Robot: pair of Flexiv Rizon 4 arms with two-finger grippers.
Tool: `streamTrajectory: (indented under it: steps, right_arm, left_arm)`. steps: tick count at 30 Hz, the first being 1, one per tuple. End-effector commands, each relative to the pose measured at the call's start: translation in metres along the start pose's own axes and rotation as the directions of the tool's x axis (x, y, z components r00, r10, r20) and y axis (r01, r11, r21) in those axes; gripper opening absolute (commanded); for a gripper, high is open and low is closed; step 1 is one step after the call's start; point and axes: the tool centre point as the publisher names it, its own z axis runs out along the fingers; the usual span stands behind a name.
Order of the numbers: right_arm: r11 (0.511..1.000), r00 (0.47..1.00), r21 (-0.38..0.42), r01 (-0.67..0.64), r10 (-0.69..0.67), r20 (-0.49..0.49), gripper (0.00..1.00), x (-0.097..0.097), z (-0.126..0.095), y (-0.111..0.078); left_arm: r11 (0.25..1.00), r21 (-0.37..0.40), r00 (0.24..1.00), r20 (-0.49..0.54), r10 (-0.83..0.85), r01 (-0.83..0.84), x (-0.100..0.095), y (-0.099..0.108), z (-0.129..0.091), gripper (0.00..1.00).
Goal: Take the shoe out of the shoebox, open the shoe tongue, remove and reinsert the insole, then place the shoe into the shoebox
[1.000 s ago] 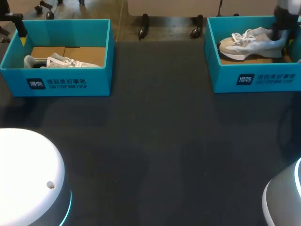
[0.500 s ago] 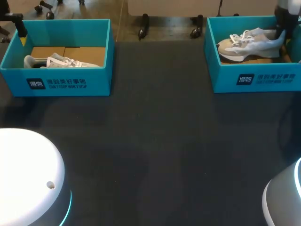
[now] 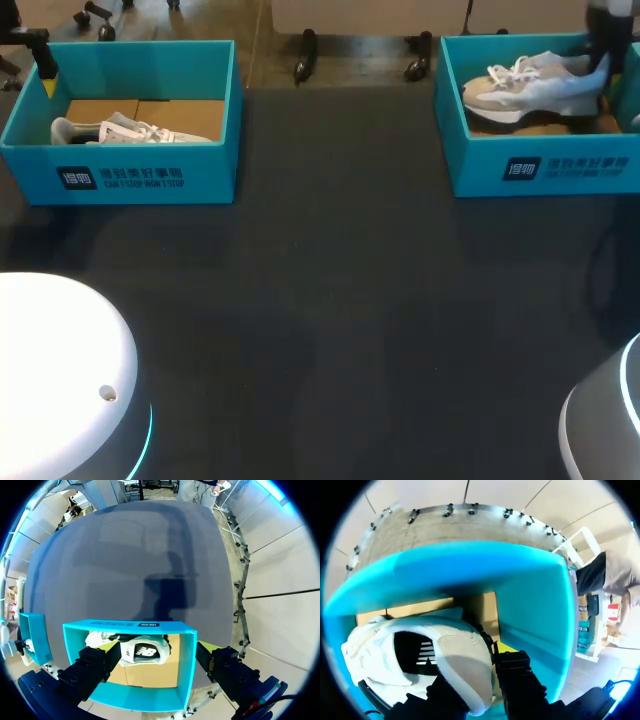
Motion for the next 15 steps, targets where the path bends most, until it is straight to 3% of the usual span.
streamTrajectory:
  steps: [1,15]
  right_arm:
    - [0.99,1.0,0.14,-0.026,0.027,-0.006,0.0,-0.01,-0.021,-0.003]
    - [0.998,1.0,0.06,-0.015,0.016,-0.013,0.0,-0.014,-0.073,-0.022]
  left_arm:
    - [1.0,0.001,1.0,-0.003,0.001,-0.001,0.0,0.0,-0.001,1.0]
    - [1.0,0.001,1.0,-0.003,0.001,-0.001,0.0,0.0,-0.001,1.0]
